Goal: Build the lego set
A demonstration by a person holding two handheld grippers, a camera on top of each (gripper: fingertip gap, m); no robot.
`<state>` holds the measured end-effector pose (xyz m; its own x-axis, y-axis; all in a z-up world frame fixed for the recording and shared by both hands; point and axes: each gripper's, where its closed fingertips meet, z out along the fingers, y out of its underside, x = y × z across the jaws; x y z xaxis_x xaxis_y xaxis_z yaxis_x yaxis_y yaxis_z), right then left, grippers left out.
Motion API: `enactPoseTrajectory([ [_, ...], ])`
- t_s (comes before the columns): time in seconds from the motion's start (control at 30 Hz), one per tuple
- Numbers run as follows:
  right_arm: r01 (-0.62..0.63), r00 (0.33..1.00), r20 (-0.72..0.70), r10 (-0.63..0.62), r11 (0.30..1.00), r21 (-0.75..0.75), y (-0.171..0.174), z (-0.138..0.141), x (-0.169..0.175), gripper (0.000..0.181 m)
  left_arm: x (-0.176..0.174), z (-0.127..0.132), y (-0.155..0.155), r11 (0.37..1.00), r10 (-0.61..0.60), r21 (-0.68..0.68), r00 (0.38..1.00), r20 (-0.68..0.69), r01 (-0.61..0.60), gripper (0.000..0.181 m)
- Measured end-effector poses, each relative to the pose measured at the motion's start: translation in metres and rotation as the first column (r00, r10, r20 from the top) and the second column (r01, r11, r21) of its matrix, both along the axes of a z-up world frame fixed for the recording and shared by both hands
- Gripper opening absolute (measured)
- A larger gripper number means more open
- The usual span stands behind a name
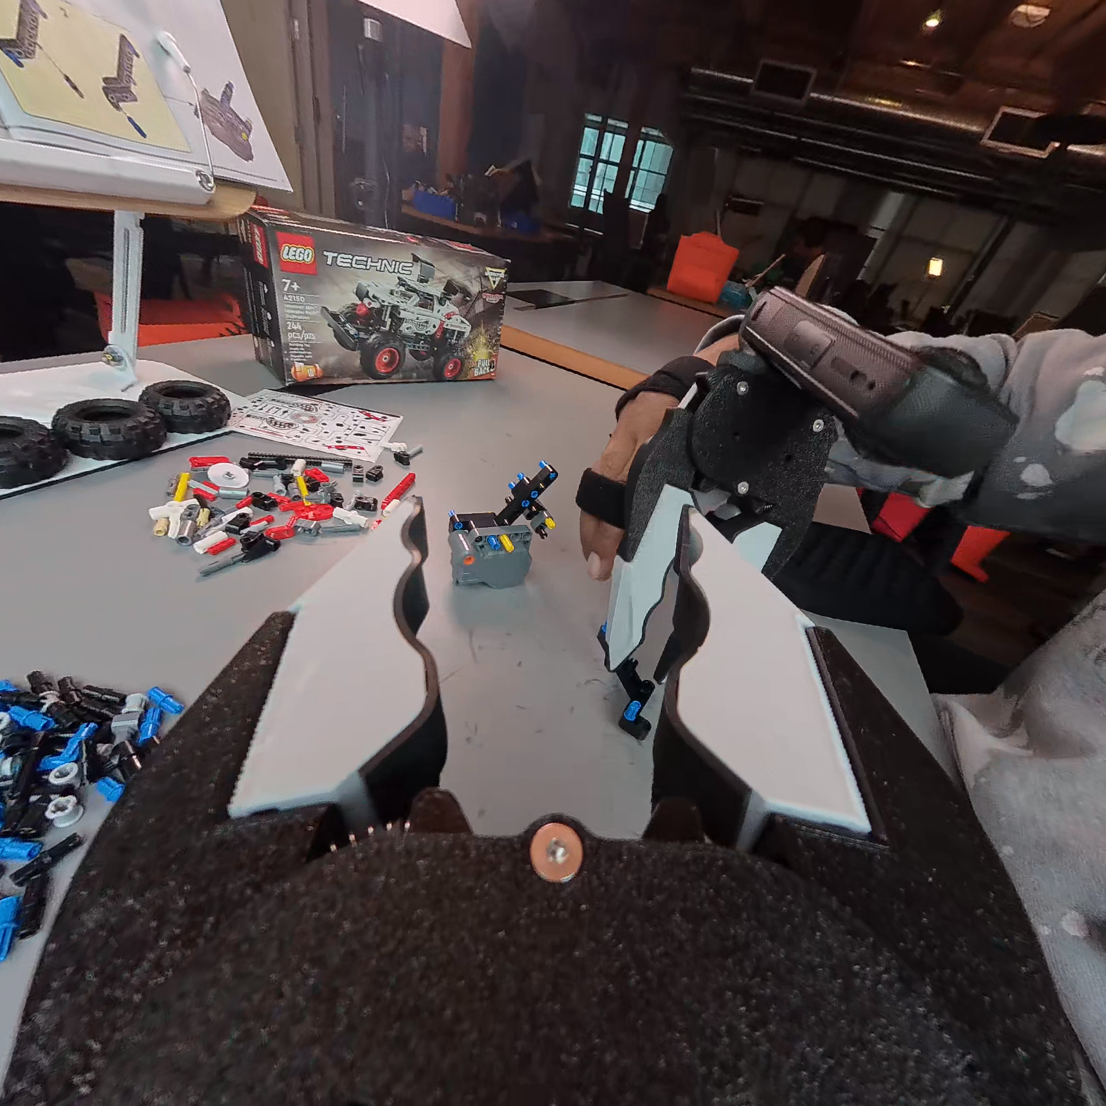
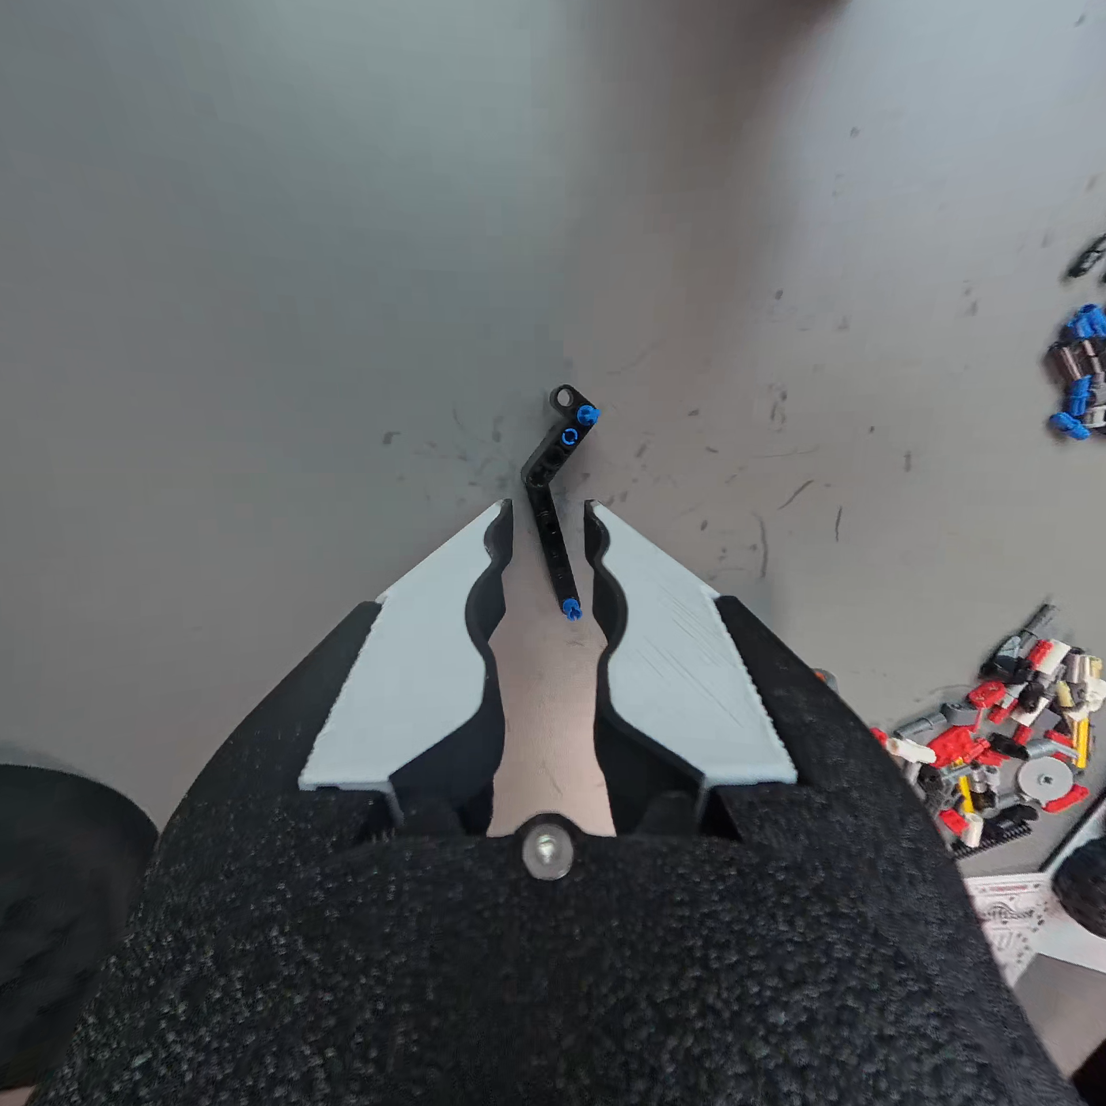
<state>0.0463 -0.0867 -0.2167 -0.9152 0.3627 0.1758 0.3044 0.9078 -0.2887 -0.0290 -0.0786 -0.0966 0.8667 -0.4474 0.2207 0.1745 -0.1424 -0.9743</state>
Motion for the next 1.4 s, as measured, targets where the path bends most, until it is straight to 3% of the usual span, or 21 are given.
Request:
enactPoseTrajectory([
  [0.13,0.101,0.963,-0.218,-0.158,0.963,-0.251,-0.005,0.038,-0.014,0.031,-0.001,-0.003,0.0,1.0,0.016,-0.011,1.0,-0.004,-0.017,0.07],
  [0.23,0.147,0.839,-0.405,-0.364,0.868,-0.475,0.007,0.082,-0.028,0.035,-0.002,-0.008,0.002,0.999,0.029,-0.03,0.999,-0.016,-0.03,0.06],
  [0.33,0.169,0.607,-0.525,-0.596,0.743,-0.648,0.047,0.124,-0.035,0.035,0.001,-0.012,0.003,0.998,0.029,-0.051,0.999,-0.015,-0.029,0.057],
  [0.47,0.165,0.244,-0.503,-0.829,0.547,-0.821,0.122,0.158,-0.027,0.034,0.004,-0.014,0.003,0.998,0.041,-0.049,0.998,-0.048,-0.043,0.057],
  [0.57,0.203,0.053,-0.468,-0.882,0.468,-0.86,0.169,0.16,-0.016,0.034,0.006,-0.016,0.004,0.998,0.048,-0.047,0.996,-0.072,-0.052,0.06],
  [0.63,0.223,-0.035,-0.415,-0.909,0.398,-0.89,0.196,0.161,-0.012,0.031,0.008,-0.017,0.004,0.998,0.052,-0.042,0.995,-0.081,-0.055,0.061],
  [0.77,0.244,-0.114,-0.369,-0.922,0.334,-0.91,0.24,0.175,-0.025,0.026,0.009,-0.02,0.007,0.997,0.046,-0.053,0.997,-0.068,-0.05,0.061],
  [1.03,0.3,-0.182,-0.419,-0.89,0.356,-0.885,0.31,0.197,-0.1,0.026,0.01,-0.026,0.009,0.996,0.04,-0.074,0.997,-0.072,-0.045,0.061],
  [1.2,0.296,-0.257,-0.434,-0.863,0.358,-0.886,0.343,0.208,-0.129,0.024,0.011,-0.033,0.011,0.995,0.031,-0.092,0.995,-0.097,-0.04,0.061],
  [1.4,0.349,-0.316,-0.448,-0.836,0.337,-0.874,0.392,0.208,-0.148,0.0,0.017,-0.045,0.015,0.99,0.008,-0.141,0.991,-0.131,-0.027,0.061],
])
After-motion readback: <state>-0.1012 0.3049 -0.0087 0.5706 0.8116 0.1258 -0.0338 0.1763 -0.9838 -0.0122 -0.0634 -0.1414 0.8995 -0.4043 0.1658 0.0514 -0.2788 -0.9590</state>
